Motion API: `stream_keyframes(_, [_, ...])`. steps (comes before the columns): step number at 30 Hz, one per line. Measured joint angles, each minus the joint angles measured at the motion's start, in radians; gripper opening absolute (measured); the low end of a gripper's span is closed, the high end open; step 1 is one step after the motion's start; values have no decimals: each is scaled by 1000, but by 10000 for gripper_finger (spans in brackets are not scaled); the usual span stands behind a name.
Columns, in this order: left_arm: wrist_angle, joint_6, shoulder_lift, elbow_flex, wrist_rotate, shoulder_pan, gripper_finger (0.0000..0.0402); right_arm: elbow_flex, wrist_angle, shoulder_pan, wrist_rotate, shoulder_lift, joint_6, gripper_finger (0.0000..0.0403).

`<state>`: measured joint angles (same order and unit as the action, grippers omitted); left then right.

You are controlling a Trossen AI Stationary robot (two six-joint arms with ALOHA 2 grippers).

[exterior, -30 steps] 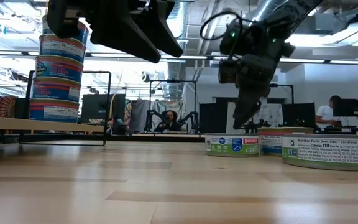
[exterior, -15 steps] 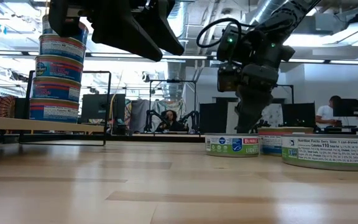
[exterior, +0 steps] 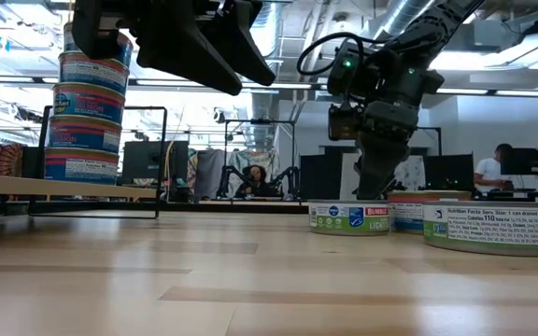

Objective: Stack canned seafood by type on shelf
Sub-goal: Stack the green and white tuna can on the green and white tuna can on the shelf

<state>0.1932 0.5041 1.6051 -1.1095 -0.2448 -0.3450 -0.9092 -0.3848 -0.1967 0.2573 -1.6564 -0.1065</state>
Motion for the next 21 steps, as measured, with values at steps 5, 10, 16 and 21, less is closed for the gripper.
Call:
stream_keyframes(5, [2, -2, 0, 0, -4, 0, 206, 0, 4, 1, 1, 1, 3, 275])
stream_keyframes(10, [6, -10, 0, 0, -4, 0, 206, 0, 7, 14, 1, 1, 3, 275])
stream_keyframes(16, [8, -14, 0, 0, -5, 0, 206, 0, 2, 13, -4, -1, 3, 275])
stream_keyframes(21, [11, -16, 0, 0, -5, 0, 206, 0, -8, 6, -20, -1, 10, 275])
